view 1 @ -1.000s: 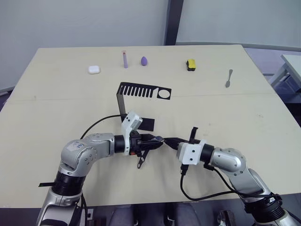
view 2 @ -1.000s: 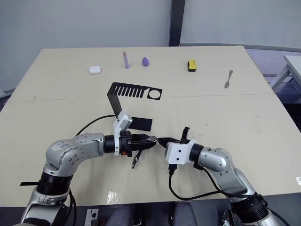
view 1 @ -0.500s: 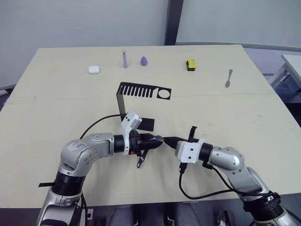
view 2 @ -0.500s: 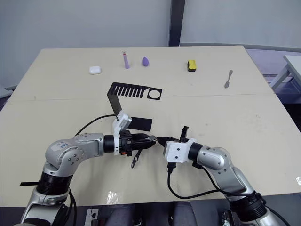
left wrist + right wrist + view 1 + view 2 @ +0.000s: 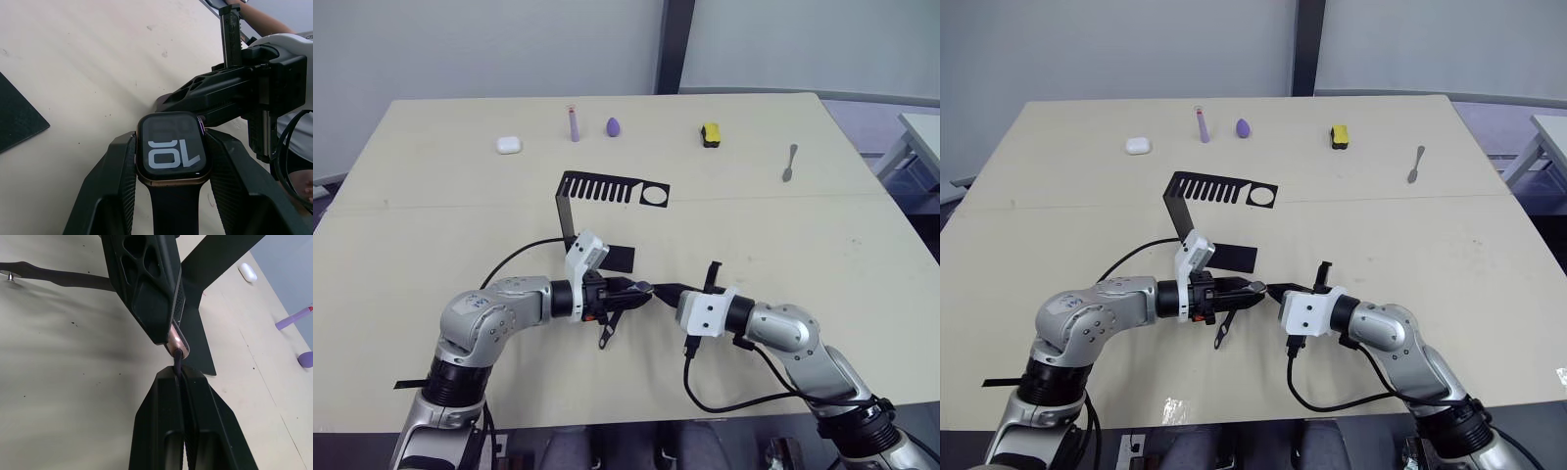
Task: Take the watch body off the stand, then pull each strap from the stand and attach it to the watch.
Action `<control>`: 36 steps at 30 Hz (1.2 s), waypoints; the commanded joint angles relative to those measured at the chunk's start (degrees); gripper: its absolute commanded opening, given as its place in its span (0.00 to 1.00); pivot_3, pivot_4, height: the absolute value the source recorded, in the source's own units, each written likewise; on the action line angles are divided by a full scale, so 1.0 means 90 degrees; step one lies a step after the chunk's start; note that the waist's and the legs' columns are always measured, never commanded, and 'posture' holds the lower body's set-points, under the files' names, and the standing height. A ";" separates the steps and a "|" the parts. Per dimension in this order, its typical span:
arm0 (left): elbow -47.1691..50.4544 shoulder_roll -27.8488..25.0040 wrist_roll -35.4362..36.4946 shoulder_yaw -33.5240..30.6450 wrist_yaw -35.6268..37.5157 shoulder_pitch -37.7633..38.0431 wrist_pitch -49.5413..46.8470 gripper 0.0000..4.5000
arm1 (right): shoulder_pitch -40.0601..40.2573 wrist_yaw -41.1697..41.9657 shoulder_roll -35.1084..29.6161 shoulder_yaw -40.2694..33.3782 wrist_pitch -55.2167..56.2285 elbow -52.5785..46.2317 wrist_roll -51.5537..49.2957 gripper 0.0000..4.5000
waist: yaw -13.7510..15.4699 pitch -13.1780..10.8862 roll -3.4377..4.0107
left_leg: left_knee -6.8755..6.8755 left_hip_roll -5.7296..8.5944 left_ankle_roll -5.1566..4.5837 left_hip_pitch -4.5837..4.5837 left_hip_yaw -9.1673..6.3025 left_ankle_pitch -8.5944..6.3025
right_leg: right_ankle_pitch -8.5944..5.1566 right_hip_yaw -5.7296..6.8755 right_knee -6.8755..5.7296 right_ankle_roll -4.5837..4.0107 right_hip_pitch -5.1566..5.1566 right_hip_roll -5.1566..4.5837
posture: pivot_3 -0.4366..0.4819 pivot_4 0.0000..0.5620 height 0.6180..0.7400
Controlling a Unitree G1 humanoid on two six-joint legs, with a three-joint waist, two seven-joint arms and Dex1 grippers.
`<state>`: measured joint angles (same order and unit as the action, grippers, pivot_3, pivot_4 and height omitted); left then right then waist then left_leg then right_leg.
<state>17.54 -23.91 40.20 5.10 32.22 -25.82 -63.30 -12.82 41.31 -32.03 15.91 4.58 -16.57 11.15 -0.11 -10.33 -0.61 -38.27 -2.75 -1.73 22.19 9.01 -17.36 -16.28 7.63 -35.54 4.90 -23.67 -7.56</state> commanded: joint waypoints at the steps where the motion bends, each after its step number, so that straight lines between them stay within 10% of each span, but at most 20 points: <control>1: 0.0285 0.0149 0.0114 0.0175 0.0119 -0.0081 0.0058 0.36 | -0.0162 0.0099 0.0139 0.0189 0.0120 -0.0225 -0.0087 0.00 | -0.0001 0.0000 0.0000 | 0.0000 0.0000 0.0000 0.0000 0.0000 0.0000 | 0.0000 0.0000 0.0000 0.0000 0.0000 0.0000 | 0.48 0.27 1.00; 36: 0.0216 0.0071 -0.0273 0.0238 0.0079 -0.0047 0.0349 0.36 | -0.0059 0.0224 -0.0028 0.0097 0.0135 -0.0379 -0.0163 0.00 | 0.0001 0.0000 0.0000 | 0.0000 0.0000 0.0000 0.0000 0.0000 0.0000 | 0.0000 0.0000 0.0001 0.0000 0.0000 -0.0001 | 0.48 0.27 1.00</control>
<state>17.56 -23.84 37.84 6.33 32.48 -25.81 -61.41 -13.01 42.09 -32.86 15.67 3.67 -16.40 11.42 -0.10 -10.33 -0.61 -38.27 -2.75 -1.73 22.19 9.01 -17.36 -16.28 7.63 -35.53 4.90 -23.67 -7.56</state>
